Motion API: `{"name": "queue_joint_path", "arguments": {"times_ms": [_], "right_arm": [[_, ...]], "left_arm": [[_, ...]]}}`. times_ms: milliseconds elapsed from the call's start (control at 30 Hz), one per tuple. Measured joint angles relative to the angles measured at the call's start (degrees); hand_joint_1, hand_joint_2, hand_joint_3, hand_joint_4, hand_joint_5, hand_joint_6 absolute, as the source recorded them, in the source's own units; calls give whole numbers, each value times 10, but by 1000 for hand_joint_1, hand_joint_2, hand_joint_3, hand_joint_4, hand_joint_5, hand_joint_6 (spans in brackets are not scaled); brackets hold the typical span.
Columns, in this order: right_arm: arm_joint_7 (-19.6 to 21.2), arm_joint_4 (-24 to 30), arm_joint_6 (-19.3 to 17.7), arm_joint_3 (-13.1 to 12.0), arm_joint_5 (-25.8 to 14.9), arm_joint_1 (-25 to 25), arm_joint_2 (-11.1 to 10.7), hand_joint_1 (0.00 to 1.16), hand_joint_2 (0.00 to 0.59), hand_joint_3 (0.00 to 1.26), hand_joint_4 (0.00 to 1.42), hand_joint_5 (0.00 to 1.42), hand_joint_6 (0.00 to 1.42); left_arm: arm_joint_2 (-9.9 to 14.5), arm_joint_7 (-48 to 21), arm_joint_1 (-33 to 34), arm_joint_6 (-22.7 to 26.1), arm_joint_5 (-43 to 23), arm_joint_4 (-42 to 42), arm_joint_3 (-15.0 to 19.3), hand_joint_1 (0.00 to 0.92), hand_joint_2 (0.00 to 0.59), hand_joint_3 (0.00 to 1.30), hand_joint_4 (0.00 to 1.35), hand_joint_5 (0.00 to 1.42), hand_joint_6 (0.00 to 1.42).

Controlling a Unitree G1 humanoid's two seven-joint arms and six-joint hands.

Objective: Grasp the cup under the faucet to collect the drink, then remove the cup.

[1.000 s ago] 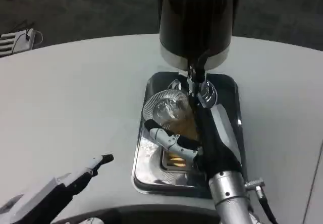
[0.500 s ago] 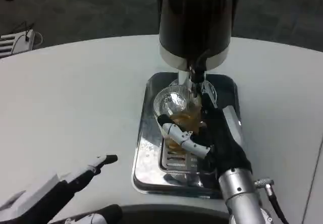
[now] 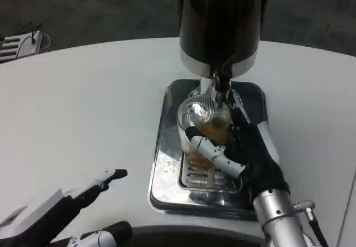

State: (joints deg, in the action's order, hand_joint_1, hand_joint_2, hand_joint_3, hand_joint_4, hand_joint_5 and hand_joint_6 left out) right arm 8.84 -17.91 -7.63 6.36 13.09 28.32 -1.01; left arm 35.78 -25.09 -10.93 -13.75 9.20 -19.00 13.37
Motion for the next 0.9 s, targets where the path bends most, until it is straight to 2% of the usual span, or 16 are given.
{"name": "queue_joint_path", "arguments": {"times_ms": [167,467,600,733,833,900], "right_arm": [[-8,36,1,-12,-9,-13,-10,634,289,37,76,199,230],[-29,62,0,-14,-15,-21,-18,628,288,37,86,209,230],[-47,72,-8,-13,-16,-31,-29,634,280,11,77,200,222],[-55,78,-18,-12,-7,-47,-51,691,261,0,34,159,163],[-54,83,-18,-7,15,-47,-63,730,254,0,8,137,136],[-51,83,-18,-3,28,-47,-63,767,246,0,0,99,115]], "left_arm": [[0,0,1,0,0,0,-1,0,133,98,39,88,73],[0,0,9,1,0,5,-6,0,133,98,39,88,73],[0,0,21,5,0,12,-11,0,133,98,39,88,73],[0,0,26,7,0,17,-14,0,134,99,40,88,73],[0,-2,33,7,0,20,-22,0,134,99,41,88,73],[0,-5,38,8,0,22,-26,0,134,99,41,88,73]]}}
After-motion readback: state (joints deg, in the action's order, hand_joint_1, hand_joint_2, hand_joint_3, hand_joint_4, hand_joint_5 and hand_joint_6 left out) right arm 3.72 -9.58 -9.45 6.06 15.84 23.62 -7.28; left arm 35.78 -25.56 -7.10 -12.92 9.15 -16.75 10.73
